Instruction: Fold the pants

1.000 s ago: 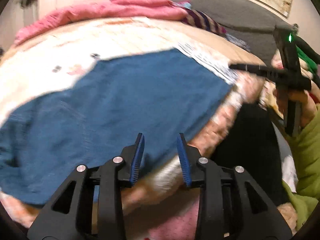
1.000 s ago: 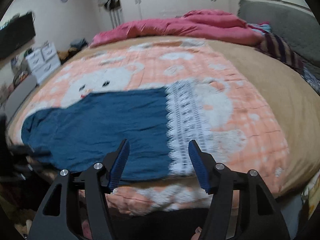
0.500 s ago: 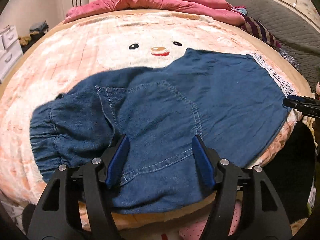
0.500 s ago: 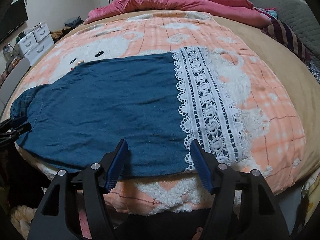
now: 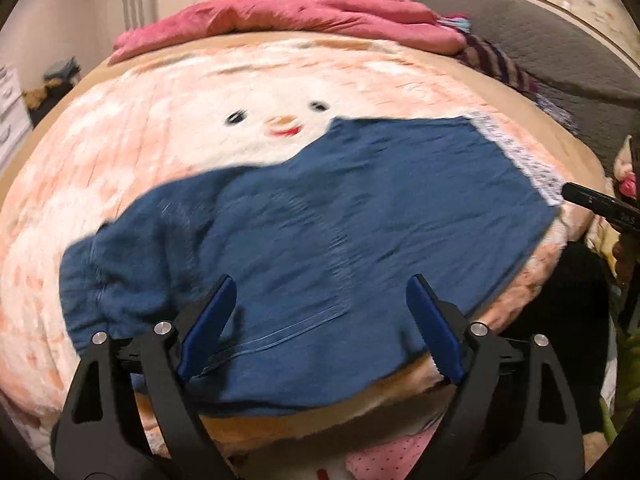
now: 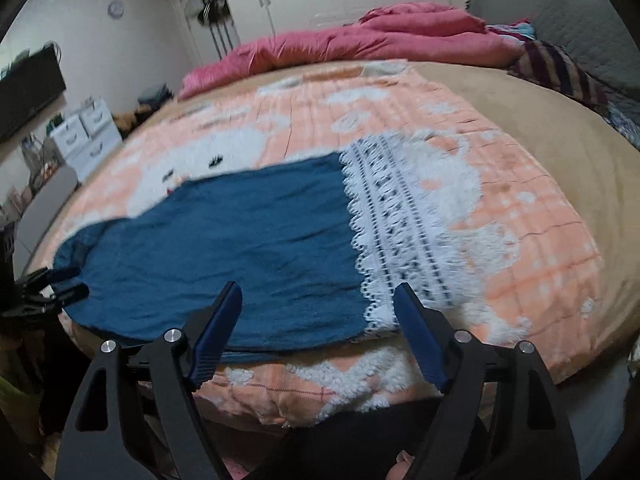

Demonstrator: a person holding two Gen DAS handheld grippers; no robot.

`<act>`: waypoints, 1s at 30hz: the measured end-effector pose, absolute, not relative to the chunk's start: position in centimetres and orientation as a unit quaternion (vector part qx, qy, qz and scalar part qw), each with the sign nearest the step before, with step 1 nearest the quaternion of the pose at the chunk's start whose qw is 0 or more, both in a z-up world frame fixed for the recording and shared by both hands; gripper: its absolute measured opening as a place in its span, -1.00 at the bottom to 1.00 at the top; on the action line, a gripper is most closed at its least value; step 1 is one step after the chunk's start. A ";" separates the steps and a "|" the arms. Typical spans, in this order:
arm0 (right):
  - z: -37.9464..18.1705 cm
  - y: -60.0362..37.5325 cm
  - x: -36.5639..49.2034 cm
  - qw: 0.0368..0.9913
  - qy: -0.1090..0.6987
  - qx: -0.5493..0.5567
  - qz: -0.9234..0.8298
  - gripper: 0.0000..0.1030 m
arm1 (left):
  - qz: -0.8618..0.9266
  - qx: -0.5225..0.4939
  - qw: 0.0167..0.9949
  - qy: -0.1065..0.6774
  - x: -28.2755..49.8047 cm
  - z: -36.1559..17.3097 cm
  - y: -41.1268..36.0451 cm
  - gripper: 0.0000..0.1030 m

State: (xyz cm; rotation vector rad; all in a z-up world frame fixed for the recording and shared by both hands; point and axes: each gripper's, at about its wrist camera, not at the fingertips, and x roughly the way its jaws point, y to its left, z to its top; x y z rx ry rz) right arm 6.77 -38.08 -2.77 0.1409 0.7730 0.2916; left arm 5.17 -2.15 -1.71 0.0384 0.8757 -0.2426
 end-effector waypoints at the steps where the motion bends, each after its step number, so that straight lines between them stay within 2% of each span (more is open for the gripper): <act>1: -2.6 -38.6 6.6 0.915 0.373 0.071 0.136 0.53 | -0.125 0.022 0.899 0.420 5.2 -1.3 -2.7 0.66; 3: -2.4 -39.5 6.3 0.917 0.370 0.078 0.125 0.58 | -0.147 0.031 0.899 0.410 5.5 -0.3 -4.3 0.78; 6: -2.7 -41.0 6.0 0.916 0.374 0.095 0.110 0.59 | -0.168 0.049 0.897 0.405 6.6 0.5 -6.6 0.81; 19: -4.6 -43.0 6.2 0.905 0.386 0.139 0.115 0.60 | -0.264 0.111 0.862 0.418 14.5 1.5 -17.8 0.81; 30: -5.7 -43.0 8.0 0.892 0.403 0.167 0.119 0.60 | -0.301 0.123 0.834 0.445 22.1 -0.2 -23.0 0.81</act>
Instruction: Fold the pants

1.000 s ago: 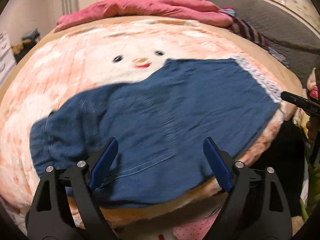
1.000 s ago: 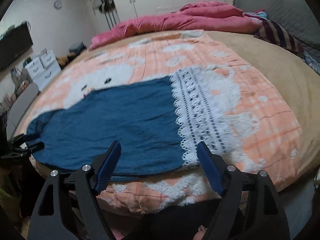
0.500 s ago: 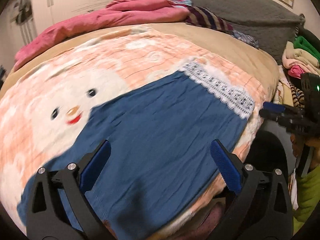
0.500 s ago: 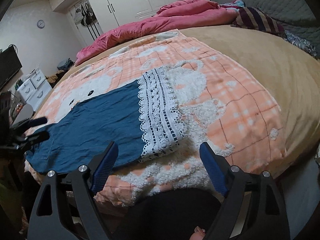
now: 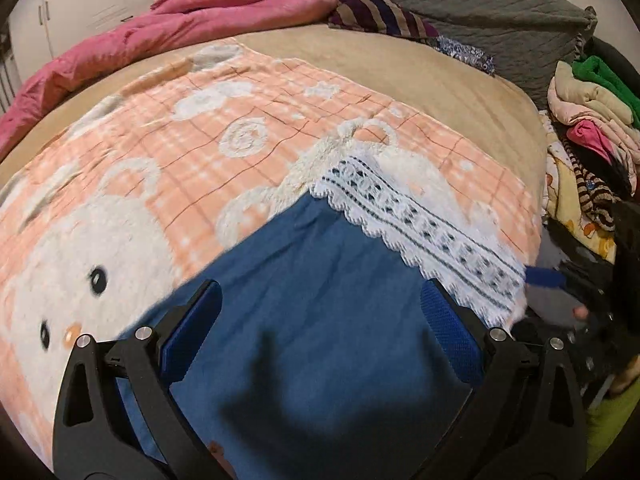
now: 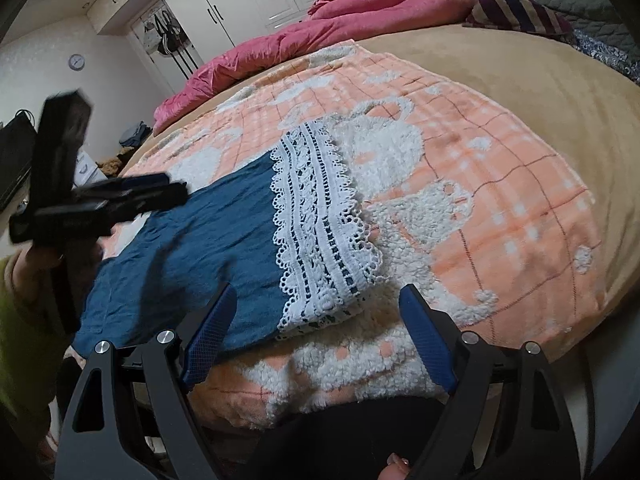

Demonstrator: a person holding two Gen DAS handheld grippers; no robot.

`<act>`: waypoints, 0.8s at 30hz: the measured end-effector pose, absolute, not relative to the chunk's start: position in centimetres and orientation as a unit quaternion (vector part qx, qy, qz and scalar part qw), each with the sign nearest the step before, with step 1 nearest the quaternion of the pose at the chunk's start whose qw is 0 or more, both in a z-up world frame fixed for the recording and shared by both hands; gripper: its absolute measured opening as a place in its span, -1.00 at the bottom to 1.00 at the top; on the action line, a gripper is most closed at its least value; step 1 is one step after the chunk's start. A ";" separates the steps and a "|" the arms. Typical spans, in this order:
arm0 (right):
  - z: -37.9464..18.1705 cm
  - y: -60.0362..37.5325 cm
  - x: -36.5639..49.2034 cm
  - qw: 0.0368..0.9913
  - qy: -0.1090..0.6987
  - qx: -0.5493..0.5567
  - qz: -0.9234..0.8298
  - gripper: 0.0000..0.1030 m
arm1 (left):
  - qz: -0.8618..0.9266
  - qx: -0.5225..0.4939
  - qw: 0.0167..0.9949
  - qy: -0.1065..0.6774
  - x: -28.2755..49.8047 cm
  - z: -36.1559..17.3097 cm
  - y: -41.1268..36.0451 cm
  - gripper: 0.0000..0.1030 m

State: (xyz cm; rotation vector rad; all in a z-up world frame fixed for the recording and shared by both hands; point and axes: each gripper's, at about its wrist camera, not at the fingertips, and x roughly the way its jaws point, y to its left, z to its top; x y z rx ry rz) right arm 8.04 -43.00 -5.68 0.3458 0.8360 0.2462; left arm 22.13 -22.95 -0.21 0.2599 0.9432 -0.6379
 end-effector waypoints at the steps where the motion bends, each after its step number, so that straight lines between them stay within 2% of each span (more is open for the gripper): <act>1: -5.7 -43.0 8.2 0.891 0.404 0.169 0.118 0.60 | -0.302 0.126 0.833 0.446 22.8 -0.3 -23.4 0.81; 5: -6.1 -42.9 8.8 0.887 0.409 0.177 0.120 0.55 | -0.322 0.142 0.822 0.447 25.2 -1.0 -25.3 0.81; 8: -6.3 -42.5 9.2 0.885 0.413 0.173 0.126 0.15 | -0.335 0.156 0.813 0.450 26.8 -1.8 -26.8 0.81; 11: -6.2 -42.4 9.3 0.888 0.410 0.169 0.125 0.01 | -0.354 0.148 0.804 0.455 28.4 -2.5 -27.7 0.67; 15: -6.5 -43.0 9.7 0.881 0.414 0.187 0.129 0.01 | -0.384 0.146 0.786 0.462 30.1 -3.5 -28.5 0.47; 19: -6.9 -43.4 10.4 0.872 0.419 0.212 0.135 0.04 | -0.419 0.118 0.760 0.482 31.6 -4.6 -28.4 0.38; 22: -6.9 -43.6 10.7 0.869 0.419 0.222 0.139 0.04 | -0.454 0.104 0.738 0.489 31.9 -5.2 -28.6 0.18; 24: -6.8 -43.5 10.8 0.870 0.417 0.222 0.139 -0.08 | -0.469 0.097 0.725 0.495 32.0 -5.4 -28.7 0.08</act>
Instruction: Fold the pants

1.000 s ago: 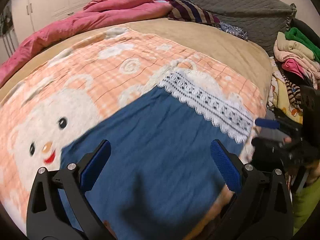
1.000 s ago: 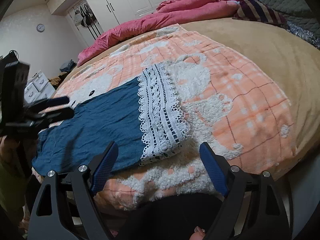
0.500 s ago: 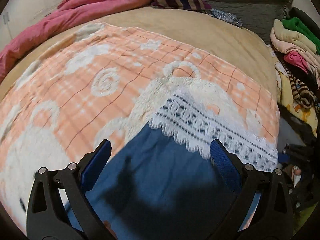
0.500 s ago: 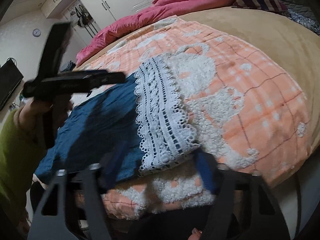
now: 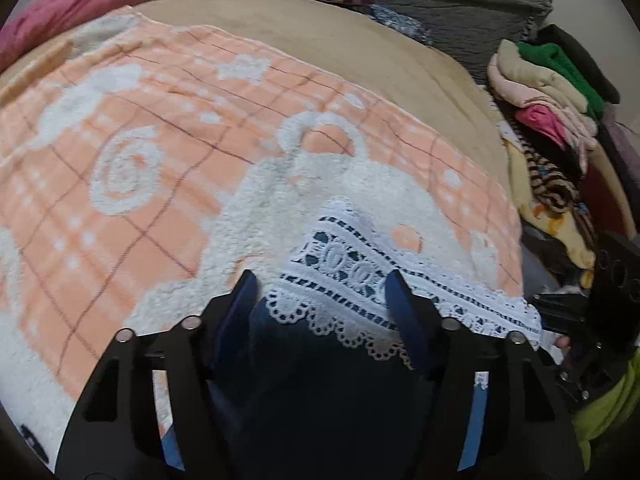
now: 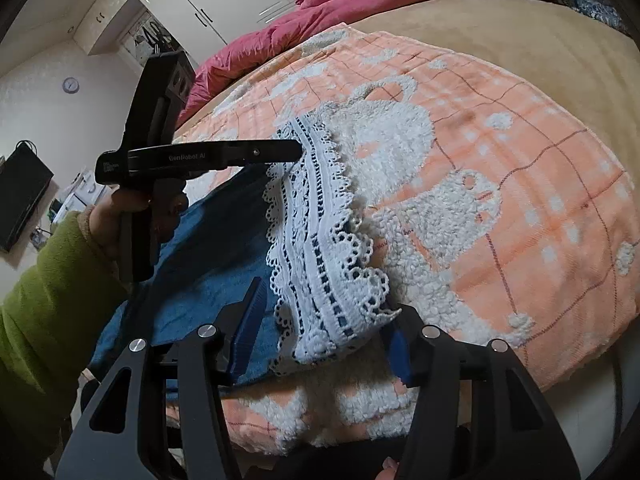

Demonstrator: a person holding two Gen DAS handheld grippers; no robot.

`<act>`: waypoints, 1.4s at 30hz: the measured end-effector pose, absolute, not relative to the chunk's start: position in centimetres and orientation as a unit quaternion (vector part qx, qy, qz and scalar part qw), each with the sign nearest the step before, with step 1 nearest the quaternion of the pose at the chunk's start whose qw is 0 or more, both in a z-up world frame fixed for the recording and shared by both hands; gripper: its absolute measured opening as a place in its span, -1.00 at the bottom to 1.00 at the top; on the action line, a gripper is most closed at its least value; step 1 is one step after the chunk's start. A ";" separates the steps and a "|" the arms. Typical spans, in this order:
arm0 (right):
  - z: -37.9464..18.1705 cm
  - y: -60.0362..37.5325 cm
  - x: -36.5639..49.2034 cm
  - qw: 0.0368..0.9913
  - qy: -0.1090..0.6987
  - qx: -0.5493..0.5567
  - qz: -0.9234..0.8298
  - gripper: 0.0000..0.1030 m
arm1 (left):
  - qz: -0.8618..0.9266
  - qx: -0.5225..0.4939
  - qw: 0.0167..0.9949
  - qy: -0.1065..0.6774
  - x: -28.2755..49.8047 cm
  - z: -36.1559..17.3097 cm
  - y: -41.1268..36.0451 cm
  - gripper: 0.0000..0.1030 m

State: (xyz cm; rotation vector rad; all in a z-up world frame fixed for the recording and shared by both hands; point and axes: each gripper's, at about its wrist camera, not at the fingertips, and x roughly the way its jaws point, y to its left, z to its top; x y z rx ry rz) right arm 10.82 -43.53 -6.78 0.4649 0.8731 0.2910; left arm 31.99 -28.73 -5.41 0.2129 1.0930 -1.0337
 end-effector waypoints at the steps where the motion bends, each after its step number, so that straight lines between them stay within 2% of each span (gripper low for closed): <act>1: -6.8 -43.6 10.8 0.871 0.416 0.223 0.139 -0.16 | -0.474 0.092 0.720 0.499 32.0 -5.5 -28.8 0.08; 2: -6.8 -43.7 10.8 0.871 0.414 0.227 0.137 -0.29 | -0.479 0.089 0.714 0.504 32.0 -5.7 -28.9 0.08; 3: -6.9 -43.9 10.8 0.870 0.413 0.234 0.136 -0.43 | -0.477 0.092 0.714 0.505 32.0 -5.9 -29.1 -0.03; 4: -6.9 -44.1 10.8 0.869 0.410 0.240 0.138 -0.48 | -0.476 0.091 0.715 0.505 32.0 -6.0 -29.1 -0.15; 5: -6.8 -44.2 10.7 0.868 0.407 0.243 0.145 -0.57 | -0.476 0.086 0.717 0.502 32.0 -5.9 -29.1 -0.42; 6: -6.6 -44.0 10.6 0.870 0.405 0.238 0.147 -0.57 | -0.474 0.082 0.723 0.497 32.0 -5.7 -28.9 -0.59; 9: -5.8 -43.3 10.2 0.879 0.394 0.222 0.149 -0.59 | -0.485 0.069 0.721 0.489 31.9 -5.2 -28.4 -0.71; 19: -0.5 -39.1 8.2 0.904 0.342 0.169 0.193 -0.63 | -0.515 0.030 0.734 0.441 29.9 -0.5 -23.4 -0.71; 28: 3.0 -30.4 6.1 0.908 0.321 0.069 0.260 -0.63 | -0.496 -0.012 0.765 0.411 26.5 2.2 -14.2 -0.71; 35: 0.3 -21.5 5.1 0.887 0.346 -0.036 0.304 -0.63 | -0.447 -0.020 0.782 0.434 25.4 1.0 -9.0 -0.70; 38: -1.4 -18.7 4.5 0.874 0.362 -0.075 0.315 -0.63 | -0.414 -0.028 0.779 0.470 25.5 -0.6 -6.8 -0.57; 42: -3.6 -16.4 3.9 0.855 0.381 -0.111 0.333 -0.63 | -0.374 -0.044 0.781 0.498 25.2 -1.9 -3.8 -0.48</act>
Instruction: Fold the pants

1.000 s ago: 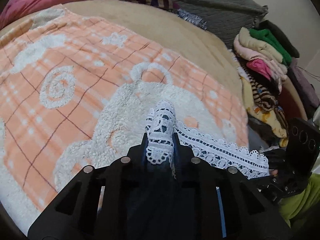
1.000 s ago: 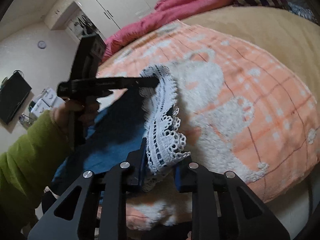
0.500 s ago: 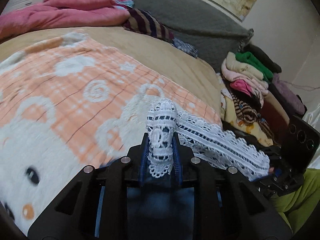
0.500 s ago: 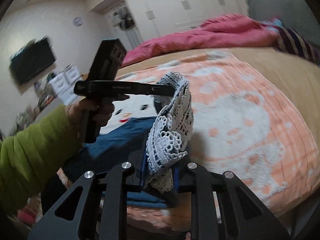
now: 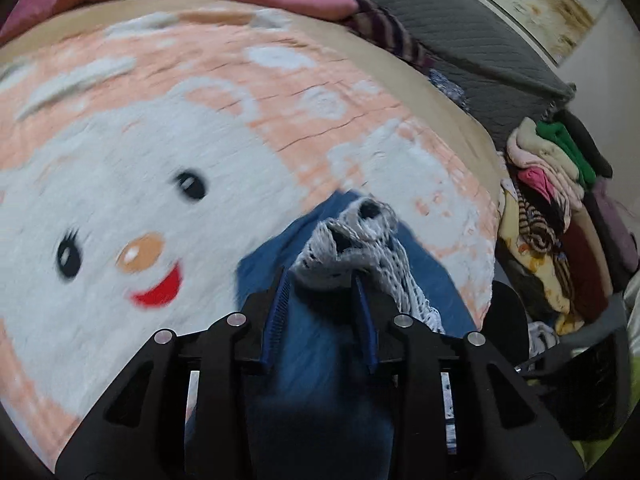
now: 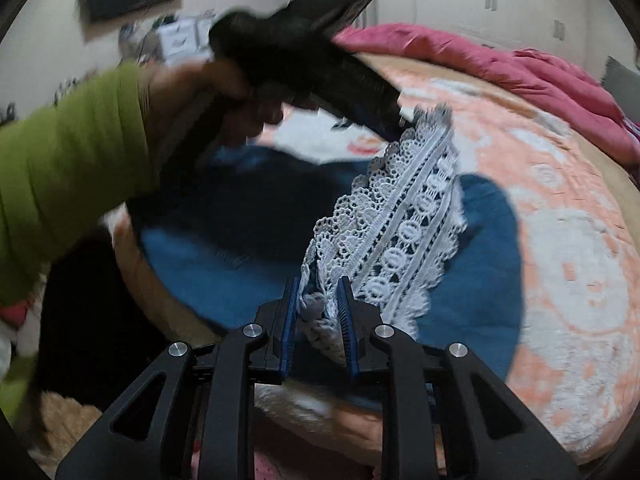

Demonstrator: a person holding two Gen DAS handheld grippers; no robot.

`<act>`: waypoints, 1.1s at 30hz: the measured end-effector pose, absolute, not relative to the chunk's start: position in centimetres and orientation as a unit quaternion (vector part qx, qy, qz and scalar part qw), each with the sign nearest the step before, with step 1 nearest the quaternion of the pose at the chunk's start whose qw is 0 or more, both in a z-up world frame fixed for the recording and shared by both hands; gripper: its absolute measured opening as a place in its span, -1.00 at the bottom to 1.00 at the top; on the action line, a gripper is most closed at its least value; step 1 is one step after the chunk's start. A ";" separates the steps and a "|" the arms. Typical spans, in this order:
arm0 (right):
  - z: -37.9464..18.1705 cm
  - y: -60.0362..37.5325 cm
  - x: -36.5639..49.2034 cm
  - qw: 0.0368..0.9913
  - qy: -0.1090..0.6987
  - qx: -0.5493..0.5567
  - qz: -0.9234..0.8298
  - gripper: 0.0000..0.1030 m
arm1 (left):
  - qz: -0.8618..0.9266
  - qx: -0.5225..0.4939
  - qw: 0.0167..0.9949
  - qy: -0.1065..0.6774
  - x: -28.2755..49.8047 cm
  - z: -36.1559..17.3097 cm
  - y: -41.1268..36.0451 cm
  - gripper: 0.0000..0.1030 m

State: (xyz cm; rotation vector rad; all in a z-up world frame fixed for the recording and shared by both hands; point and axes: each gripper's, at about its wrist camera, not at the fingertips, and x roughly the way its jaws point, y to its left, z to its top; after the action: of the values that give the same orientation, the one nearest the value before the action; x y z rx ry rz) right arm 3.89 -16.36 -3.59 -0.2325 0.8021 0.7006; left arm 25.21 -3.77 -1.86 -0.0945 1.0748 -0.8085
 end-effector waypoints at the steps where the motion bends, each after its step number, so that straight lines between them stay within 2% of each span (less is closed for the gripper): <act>1: -3.8 -16.2 3.9 0.852 0.383 -0.112 0.338 -0.63 | -0.372 -0.058 0.780 0.500 25.2 -2.0 -3.1 -0.44; 2: -4.1 -15.8 3.7 0.849 0.385 -0.114 0.343 -0.70 | -0.373 -0.080 0.776 0.503 25.1 -2.2 -2.3 -0.33; 5: -4.4 -15.5 3.5 0.846 0.386 -0.128 0.346 -0.70 | -0.383 -0.132 0.764 0.502 24.7 -2.5 -0.7 -0.12; 8: -4.3 -15.9 3.8 0.846 0.385 -0.122 0.348 -0.70 | -0.392 -0.158 0.758 0.498 24.5 -2.6 -0.8 -0.05; 13: -2.9 -18.0 3.4 0.856 0.367 -0.103 0.349 -0.66 | -0.414 -0.196 0.745 0.485 24.6 -1.8 -1.7 0.29; 16: -2.1 -18.9 3.0 0.865 0.353 -0.097 0.343 -0.35 | -0.392 -0.168 0.755 0.497 24.7 -2.1 -2.6 0.34; 17: -2.2 -19.3 3.0 0.867 0.352 -0.102 0.337 -0.17 | -0.381 -0.164 0.754 0.509 24.9 -2.5 -3.0 0.34; 20: -2.7 -18.7 2.6 0.868 0.355 -0.117 0.328 -0.12 | -0.367 -0.159 0.757 0.517 25.1 -2.9 -3.6 0.33; 22: -3.1 -18.2 1.9 0.863 0.355 -0.129 0.336 -0.12 | -0.359 -0.156 0.760 0.518 25.2 -3.1 -4.0 0.13; 24: -3.5 -17.1 1.5 0.860 0.347 -0.153 0.342 -0.12 | -0.342 -0.146 0.762 0.530 25.4 -3.5 -4.4 -0.22; 27: -3.6 -15.5 1.1 0.860 0.336 -0.180 0.340 -0.11 | -0.333 -0.138 0.760 0.541 25.6 -4.3 -4.6 -0.55; 31: -4.6 -13.4 1.7 0.862 0.329 -0.223 0.314 -0.11 | -0.330 -0.139 0.761 0.541 25.5 -4.4 -4.3 -0.57; 33: -5.2 -13.2 2.3 0.864 0.328 -0.239 0.297 -0.25 | -0.328 -0.142 0.761 0.542 25.5 -4.5 -4.1 -0.57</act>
State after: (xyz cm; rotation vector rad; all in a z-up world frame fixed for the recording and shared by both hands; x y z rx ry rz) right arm 2.25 -13.24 -5.22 -0.5011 0.6883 0.6219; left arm 25.48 -4.08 -4.48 -0.3089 1.1792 -0.7145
